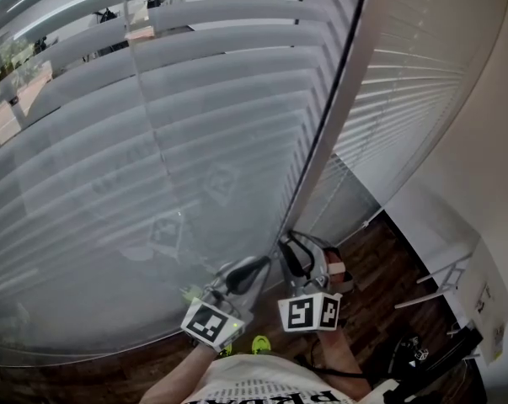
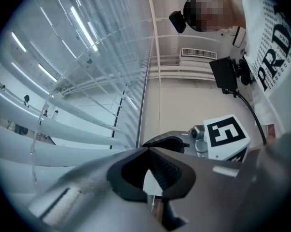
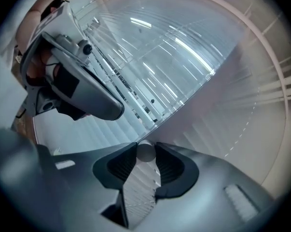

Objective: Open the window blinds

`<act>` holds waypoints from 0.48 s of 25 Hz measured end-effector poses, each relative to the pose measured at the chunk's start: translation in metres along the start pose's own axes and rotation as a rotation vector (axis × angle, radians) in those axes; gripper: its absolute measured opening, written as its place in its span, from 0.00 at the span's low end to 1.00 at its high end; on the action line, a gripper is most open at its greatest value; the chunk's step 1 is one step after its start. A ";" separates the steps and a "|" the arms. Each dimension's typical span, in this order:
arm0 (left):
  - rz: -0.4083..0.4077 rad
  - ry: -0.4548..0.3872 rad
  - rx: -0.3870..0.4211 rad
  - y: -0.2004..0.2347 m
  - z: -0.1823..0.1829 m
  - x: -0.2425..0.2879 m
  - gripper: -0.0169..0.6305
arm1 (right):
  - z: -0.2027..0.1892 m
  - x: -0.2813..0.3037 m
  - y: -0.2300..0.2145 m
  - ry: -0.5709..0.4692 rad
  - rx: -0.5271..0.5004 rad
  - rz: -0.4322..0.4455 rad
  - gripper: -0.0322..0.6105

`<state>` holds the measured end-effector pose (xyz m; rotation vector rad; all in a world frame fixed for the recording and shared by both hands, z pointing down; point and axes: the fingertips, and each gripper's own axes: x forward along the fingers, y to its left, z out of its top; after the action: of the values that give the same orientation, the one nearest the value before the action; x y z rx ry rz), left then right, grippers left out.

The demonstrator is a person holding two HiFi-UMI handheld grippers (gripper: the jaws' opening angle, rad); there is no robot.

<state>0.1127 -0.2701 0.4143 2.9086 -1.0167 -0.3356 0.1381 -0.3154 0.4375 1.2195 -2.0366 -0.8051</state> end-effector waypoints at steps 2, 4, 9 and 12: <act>0.002 -0.002 0.000 0.000 0.001 0.000 0.01 | 0.000 0.000 -0.001 -0.005 0.034 0.004 0.25; 0.002 -0.003 0.003 0.000 0.001 0.000 0.01 | 0.000 -0.001 -0.001 -0.013 0.083 0.007 0.25; 0.006 -0.002 0.002 0.000 0.002 -0.001 0.01 | 0.000 -0.001 -0.005 -0.048 0.253 0.017 0.25; 0.006 -0.005 0.003 0.001 0.002 -0.001 0.01 | -0.001 -0.001 -0.007 -0.088 0.414 0.036 0.25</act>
<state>0.1111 -0.2701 0.4125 2.9088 -1.0268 -0.3408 0.1433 -0.3179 0.4325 1.3796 -2.3687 -0.4360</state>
